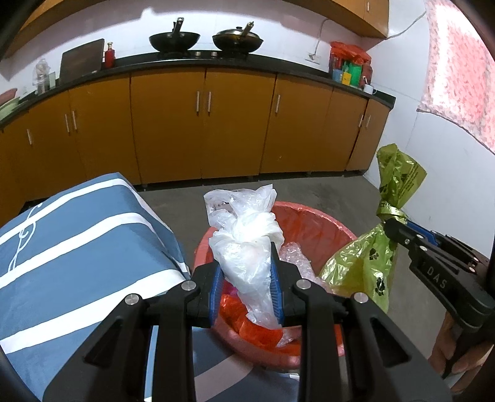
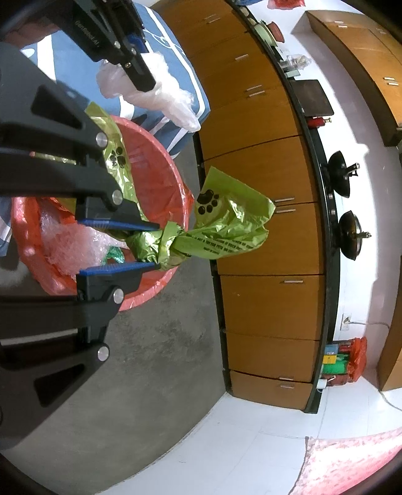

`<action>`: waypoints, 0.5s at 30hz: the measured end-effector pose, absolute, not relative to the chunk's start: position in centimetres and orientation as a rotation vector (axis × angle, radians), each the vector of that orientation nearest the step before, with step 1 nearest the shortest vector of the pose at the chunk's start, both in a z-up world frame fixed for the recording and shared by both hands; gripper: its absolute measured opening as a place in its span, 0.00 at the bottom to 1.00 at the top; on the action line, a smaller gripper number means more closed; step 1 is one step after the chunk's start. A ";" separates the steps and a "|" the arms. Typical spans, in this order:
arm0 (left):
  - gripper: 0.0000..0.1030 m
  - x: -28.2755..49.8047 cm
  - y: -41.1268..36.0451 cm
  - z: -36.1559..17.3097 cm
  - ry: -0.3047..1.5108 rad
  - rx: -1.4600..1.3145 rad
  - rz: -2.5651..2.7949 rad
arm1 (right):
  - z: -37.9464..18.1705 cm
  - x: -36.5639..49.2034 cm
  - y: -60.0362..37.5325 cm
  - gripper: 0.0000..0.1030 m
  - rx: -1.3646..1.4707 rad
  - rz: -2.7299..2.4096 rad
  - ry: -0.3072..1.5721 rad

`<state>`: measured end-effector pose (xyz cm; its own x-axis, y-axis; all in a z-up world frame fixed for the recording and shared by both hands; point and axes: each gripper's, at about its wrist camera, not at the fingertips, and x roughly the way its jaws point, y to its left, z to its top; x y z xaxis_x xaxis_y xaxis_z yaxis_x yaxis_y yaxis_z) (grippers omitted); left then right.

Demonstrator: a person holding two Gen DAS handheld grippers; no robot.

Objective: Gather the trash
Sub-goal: 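Open both tools to drop the white and olive-green bags into the wastebasket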

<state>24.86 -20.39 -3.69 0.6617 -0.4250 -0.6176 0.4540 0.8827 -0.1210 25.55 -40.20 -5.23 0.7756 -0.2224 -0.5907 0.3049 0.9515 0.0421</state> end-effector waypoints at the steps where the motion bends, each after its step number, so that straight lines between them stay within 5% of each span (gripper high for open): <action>1: 0.26 25.0 -20.6 -3.8 0.689 0.049 -0.500 | -5.3 25.6 -40.4 0.19 0.139 -0.288 0.622; 8: 0.28 25.5 -22.1 -4.3 0.694 0.082 -0.532 | -5.6 26.3 -40.6 0.20 0.145 -0.294 0.625; 15: 0.50 26.0 -22.5 -5.2 0.720 0.090 -0.506 | -6.3 26.8 -41.7 0.29 0.191 -0.281 0.628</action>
